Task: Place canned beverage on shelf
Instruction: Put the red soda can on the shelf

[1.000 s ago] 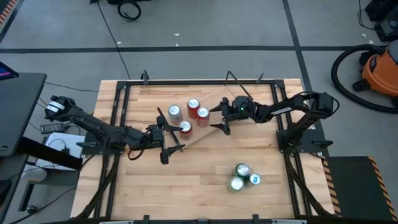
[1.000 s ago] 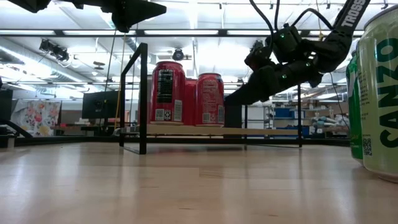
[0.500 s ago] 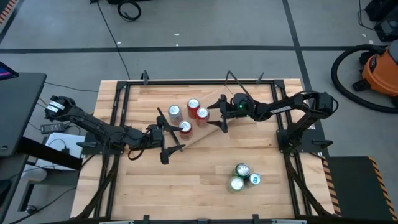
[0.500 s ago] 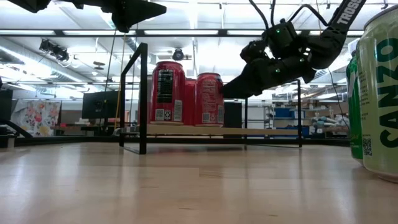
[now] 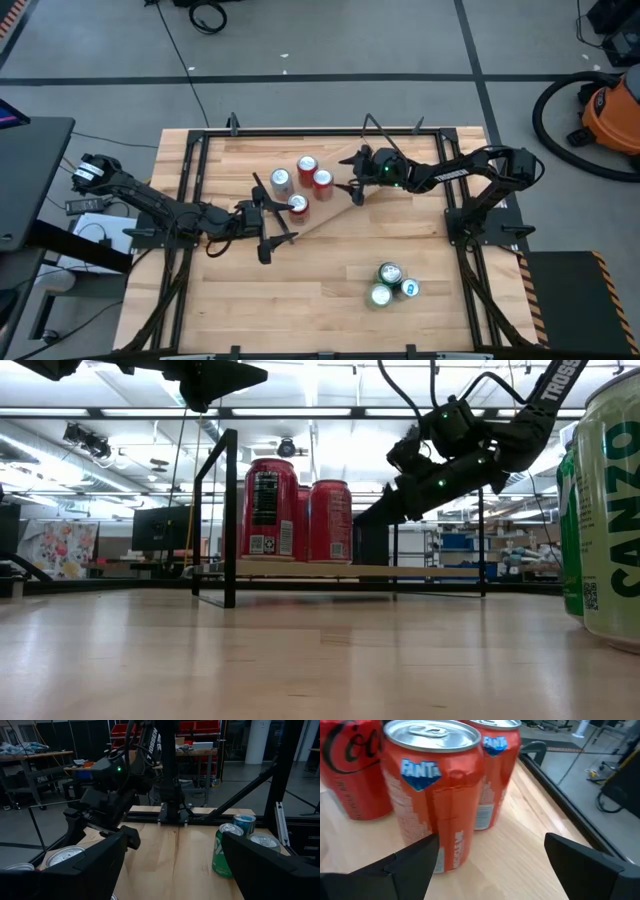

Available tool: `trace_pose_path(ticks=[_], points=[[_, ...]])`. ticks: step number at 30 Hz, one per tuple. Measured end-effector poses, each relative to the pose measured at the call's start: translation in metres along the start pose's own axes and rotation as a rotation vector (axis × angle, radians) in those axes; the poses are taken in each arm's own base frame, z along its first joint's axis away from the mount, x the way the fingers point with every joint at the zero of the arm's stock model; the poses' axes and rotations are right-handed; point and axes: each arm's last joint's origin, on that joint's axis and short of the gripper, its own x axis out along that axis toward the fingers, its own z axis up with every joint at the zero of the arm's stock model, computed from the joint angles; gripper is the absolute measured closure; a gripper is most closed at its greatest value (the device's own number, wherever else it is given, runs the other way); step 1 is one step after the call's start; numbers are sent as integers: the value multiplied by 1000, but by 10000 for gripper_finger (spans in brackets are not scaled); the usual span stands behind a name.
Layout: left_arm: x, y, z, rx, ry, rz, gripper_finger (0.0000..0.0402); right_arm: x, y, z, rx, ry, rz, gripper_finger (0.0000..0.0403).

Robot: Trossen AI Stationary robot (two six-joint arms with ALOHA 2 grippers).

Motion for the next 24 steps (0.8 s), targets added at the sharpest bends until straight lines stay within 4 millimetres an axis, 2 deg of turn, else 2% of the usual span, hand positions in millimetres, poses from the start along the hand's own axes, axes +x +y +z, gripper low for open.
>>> trace_pose_path(ticks=[11,24], points=[[0,0,-1,3,5,0,65,0,11,2,-6,-30,168,30],[0,0,-1,-1,5,0,65,-1,13,5,-28,-54,188,30]])
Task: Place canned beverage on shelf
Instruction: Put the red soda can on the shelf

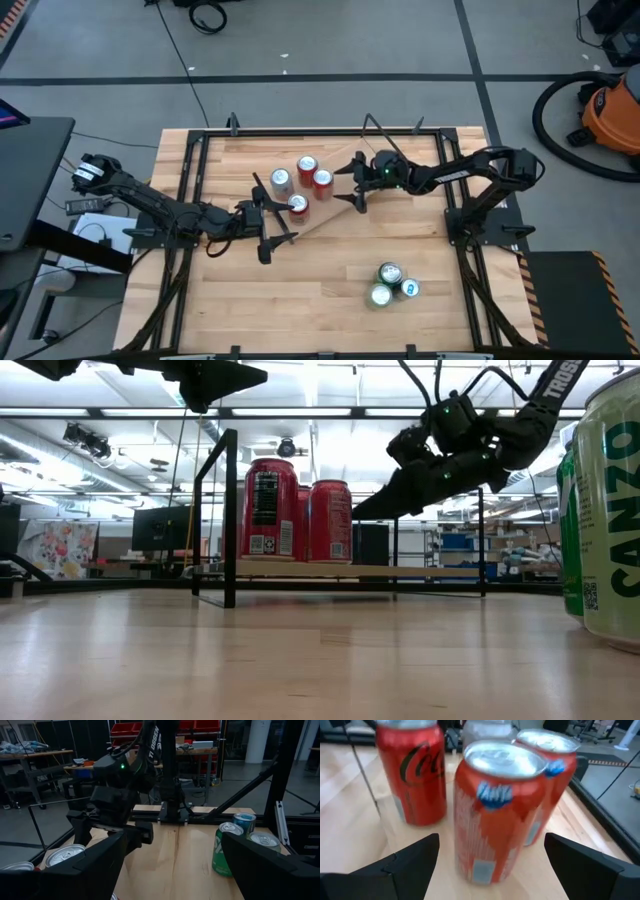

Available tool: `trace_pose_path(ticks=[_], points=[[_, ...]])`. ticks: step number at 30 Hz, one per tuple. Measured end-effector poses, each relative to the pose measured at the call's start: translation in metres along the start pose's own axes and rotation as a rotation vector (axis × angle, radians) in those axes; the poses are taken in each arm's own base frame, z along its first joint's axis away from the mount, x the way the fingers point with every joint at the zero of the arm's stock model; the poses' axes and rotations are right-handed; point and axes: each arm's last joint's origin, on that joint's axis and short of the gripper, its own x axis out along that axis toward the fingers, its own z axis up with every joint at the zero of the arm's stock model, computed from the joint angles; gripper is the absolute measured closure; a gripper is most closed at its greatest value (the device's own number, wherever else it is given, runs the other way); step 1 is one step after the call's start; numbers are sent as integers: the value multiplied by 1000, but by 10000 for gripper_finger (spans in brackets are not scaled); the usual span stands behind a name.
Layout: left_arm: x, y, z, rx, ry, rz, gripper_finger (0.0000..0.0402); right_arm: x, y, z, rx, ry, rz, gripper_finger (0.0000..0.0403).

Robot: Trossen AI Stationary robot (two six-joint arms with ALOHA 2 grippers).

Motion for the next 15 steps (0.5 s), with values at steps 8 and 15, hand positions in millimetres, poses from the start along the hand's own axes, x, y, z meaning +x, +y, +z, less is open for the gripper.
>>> trace_pose_path(ticks=[8,15], points=[[0,0,0,0,0,0,65,1,4,31,5,149,-22,30],[0,0,0,1,2,0,65,3,4,66,-18,239,10,30]])
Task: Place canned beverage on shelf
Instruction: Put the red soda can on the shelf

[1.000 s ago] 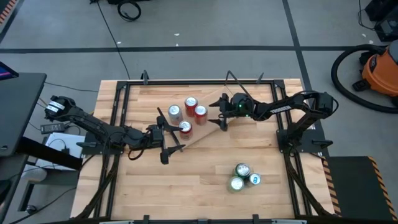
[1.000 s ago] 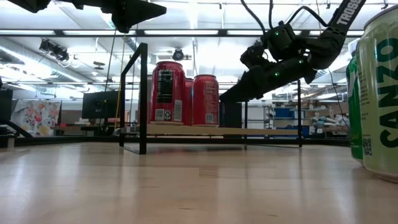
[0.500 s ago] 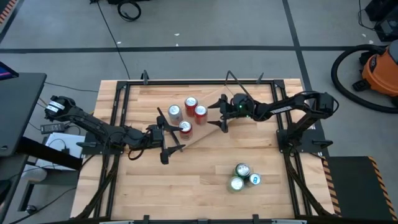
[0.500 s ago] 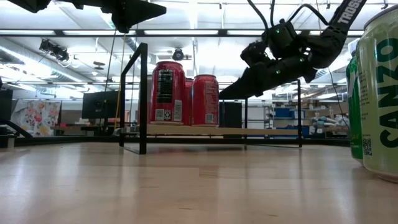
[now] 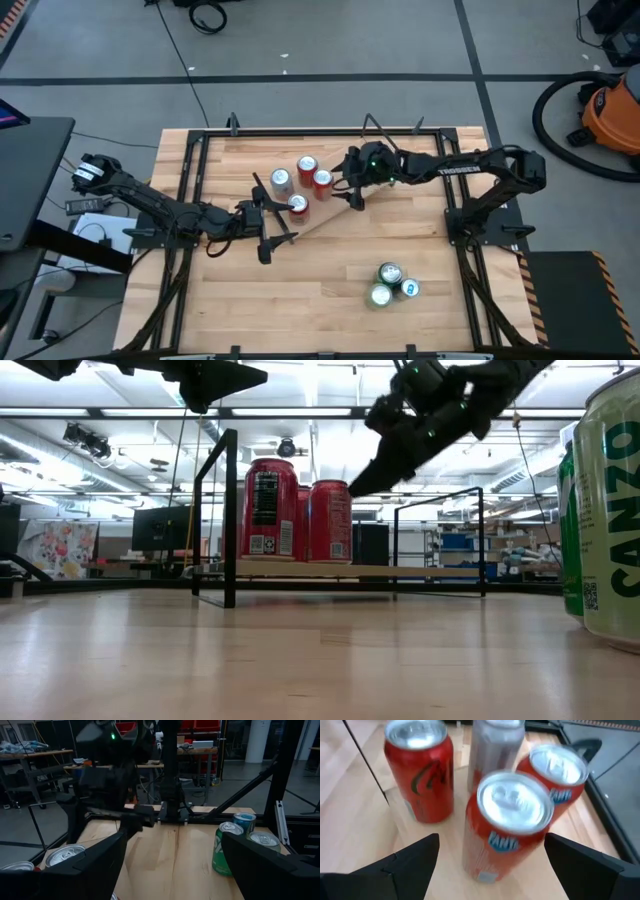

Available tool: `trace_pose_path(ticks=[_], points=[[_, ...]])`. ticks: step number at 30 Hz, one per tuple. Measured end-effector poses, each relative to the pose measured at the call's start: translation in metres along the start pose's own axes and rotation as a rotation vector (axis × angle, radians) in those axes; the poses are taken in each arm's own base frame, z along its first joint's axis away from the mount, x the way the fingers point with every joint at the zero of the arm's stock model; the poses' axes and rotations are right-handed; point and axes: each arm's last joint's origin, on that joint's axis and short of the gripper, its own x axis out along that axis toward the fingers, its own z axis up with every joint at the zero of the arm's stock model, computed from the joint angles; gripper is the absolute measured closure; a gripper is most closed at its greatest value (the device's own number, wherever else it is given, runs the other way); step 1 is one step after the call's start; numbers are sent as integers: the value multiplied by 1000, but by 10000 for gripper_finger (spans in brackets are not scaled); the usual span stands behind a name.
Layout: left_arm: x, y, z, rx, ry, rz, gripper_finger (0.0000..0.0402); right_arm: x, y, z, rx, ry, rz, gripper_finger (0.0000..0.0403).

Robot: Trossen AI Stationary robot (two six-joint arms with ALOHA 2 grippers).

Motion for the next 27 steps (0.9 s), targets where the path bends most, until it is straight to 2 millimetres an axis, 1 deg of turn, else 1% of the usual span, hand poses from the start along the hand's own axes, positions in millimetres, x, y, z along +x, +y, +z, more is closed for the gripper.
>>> trace_pose_path(ticks=[5,8,11,13,17,22,27], points=[[0,0,0,0,0,-1,65,-6,-5,22,-50,-5,12,30],[0,0,0,3,0,-1,65,-11,-10,32,-59,-4,48,30],[0,0,0,4,0,0,65,-15,-17,40,-48,-38,80,30],[0,0,0,4,0,0,65,-15,-22,40,-34,-34,80,30],[0,0,0,3,-2,0,65,-7,-30,32,11,-15,131,30],[0,0,0,3,-2,0,65,5,-33,23,24,13,171,30],[0,0,0,3,-2,0,65,9,-36,19,42,11,212,30]])
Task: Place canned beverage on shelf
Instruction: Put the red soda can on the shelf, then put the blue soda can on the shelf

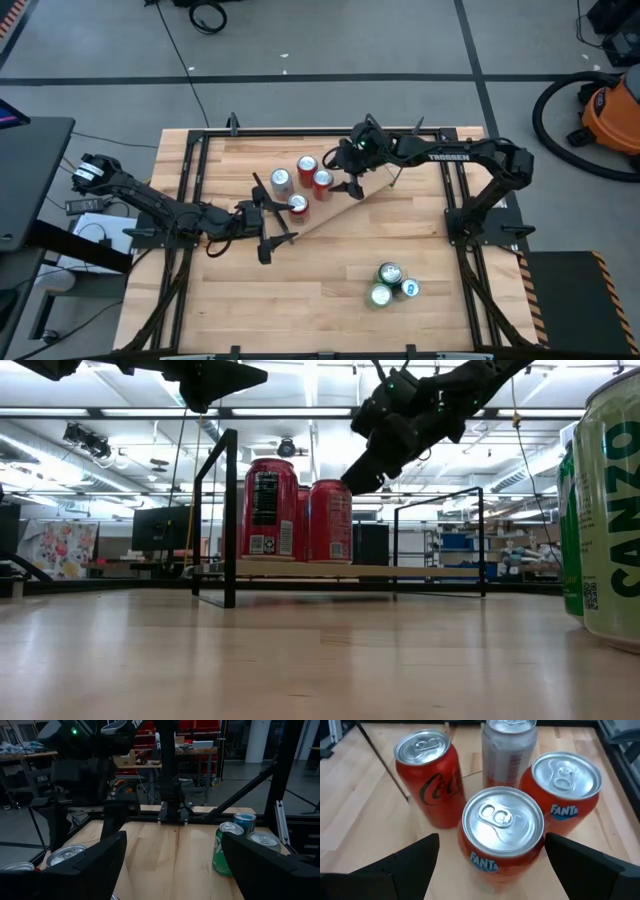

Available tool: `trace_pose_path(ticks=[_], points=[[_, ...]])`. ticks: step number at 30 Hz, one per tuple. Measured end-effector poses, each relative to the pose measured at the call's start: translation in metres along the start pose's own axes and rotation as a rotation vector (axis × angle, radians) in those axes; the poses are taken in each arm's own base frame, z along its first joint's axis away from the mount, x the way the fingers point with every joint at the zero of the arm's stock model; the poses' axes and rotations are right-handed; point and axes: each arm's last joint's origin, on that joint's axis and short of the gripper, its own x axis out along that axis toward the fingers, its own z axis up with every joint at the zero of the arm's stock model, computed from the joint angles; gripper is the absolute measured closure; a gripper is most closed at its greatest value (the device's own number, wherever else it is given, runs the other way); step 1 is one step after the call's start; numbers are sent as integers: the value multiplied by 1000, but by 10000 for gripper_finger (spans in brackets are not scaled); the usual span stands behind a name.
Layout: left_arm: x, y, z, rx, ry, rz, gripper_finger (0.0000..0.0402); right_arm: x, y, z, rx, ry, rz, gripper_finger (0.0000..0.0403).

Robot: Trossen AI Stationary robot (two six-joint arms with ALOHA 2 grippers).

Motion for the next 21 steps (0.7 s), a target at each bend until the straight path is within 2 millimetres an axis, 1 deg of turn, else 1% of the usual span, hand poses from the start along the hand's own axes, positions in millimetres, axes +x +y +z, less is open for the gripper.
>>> trace_pose_path(ticks=[5,11,16,21], points=[[0,0,0,1,2,0,65,1,5,-1,-1,27,16,30],[0,0,0,2,4,0,65,8,24,-3,-10,97,36,31],[0,0,0,2,4,0,65,11,34,-4,-35,162,-47,31],[0,0,-1,-1,7,-1,65,5,41,-2,-47,199,-113,31]])
